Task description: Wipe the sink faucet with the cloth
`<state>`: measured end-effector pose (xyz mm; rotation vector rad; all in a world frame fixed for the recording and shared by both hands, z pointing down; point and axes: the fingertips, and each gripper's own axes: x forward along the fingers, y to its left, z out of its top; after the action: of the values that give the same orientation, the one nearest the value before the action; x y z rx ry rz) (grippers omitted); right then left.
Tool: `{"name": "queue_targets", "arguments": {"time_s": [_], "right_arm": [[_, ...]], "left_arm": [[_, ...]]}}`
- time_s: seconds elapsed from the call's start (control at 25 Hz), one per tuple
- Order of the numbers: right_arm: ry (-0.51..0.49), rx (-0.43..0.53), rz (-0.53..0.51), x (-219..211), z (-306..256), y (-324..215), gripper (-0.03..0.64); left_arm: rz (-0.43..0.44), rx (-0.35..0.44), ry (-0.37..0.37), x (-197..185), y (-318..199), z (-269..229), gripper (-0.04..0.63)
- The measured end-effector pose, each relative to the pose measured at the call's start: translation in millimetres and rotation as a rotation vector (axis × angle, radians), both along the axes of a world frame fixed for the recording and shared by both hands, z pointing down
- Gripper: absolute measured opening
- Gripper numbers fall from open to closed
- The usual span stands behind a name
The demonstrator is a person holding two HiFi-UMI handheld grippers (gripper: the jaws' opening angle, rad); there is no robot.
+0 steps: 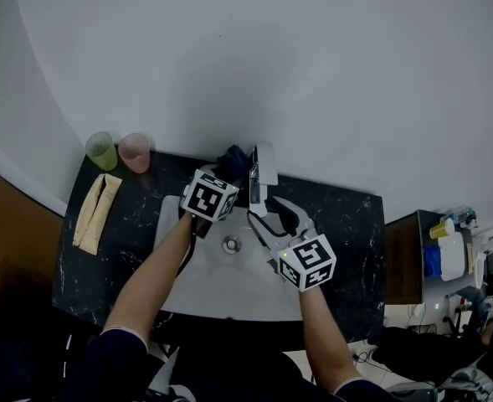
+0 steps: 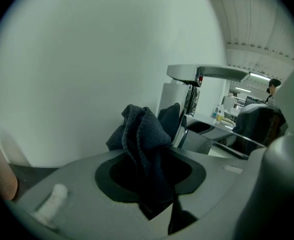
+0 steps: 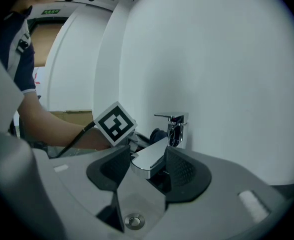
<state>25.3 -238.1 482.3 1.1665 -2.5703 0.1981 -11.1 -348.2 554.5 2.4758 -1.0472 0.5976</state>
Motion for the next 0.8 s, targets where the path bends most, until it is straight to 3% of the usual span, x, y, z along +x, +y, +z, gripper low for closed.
{"name": "queue_targets", "arguments": {"time_s": [0.12,0.32,0.8], "right_arm": [[0.003,-0.003,0.002,0,1,-1,0.227],[-0.001,-0.008,0.005,-2,1,0,0.230],[-0.004,-0.013,0.008,-2,2,-2,0.232]], "left_arm": [[0.022,-0.014,-0.067,1,-1,12,0.137],[0.059,0.036,-0.151,0,-9,9,0.137],[0.043,0.202,0.028,2,-7,-77,0.135]]}}
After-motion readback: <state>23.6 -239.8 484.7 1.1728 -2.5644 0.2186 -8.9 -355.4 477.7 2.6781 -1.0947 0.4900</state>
